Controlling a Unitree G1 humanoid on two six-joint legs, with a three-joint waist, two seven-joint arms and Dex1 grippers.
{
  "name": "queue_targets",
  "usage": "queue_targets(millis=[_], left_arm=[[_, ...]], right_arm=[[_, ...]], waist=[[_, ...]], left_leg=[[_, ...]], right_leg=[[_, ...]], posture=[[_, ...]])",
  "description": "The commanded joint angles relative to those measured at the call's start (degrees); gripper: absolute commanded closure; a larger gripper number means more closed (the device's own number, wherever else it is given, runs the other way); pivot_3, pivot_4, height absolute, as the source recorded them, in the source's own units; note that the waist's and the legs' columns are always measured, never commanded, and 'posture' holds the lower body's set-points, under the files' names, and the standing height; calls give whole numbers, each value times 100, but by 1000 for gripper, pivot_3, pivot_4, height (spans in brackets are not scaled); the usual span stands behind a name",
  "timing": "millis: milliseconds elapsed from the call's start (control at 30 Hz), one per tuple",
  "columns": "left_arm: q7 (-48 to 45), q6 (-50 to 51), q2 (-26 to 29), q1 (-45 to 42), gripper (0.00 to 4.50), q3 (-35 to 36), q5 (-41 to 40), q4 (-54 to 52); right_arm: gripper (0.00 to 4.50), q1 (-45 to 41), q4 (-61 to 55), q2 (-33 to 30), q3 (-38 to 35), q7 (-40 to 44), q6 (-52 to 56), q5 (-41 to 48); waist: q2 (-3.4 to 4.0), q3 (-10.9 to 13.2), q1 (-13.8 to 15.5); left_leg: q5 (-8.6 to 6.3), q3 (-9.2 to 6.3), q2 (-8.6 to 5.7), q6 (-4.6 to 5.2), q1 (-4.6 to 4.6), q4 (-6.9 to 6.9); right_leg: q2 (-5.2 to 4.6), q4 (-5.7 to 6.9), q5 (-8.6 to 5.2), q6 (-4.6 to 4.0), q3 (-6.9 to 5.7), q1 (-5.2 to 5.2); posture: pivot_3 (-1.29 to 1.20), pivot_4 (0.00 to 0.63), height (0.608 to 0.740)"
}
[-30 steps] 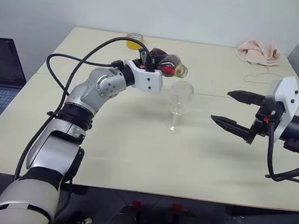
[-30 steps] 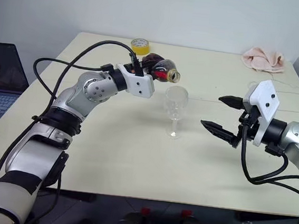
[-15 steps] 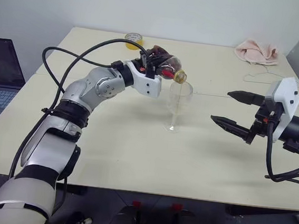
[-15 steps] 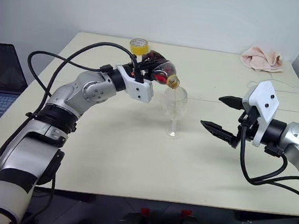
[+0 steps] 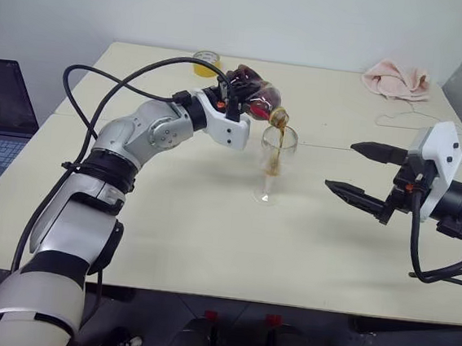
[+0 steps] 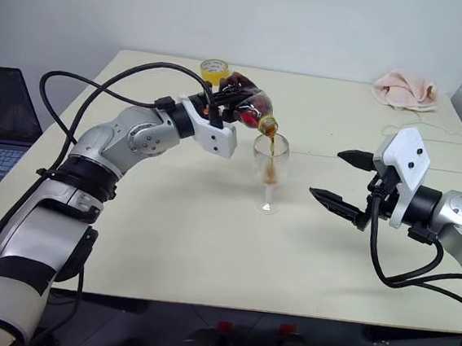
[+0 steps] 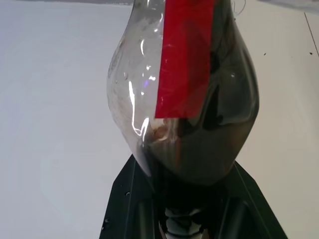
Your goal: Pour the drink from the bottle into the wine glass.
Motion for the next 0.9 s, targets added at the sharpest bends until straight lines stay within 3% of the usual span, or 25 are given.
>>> queue_targets(millis=[33,900], left_arm=[[213,-62,112,-308,3762,52,-2,-49],[509,-213,192,-444,3814,-14,217,150]], right_arm=[[0,-54,-116,-22,-183,-49,-73,52],[0,-160,-97,75,-190,-49,-119,98]], waist=[[0,0,0],[0,0,-2]], left_leg=[[0,0,0,0,0,0],[0,-1,0,0,0,1]], right_leg=[[0,0,0,0,0,0],[0,3,0,0,-1,-1]], posture=[[0,150,740],[0,150,740]])
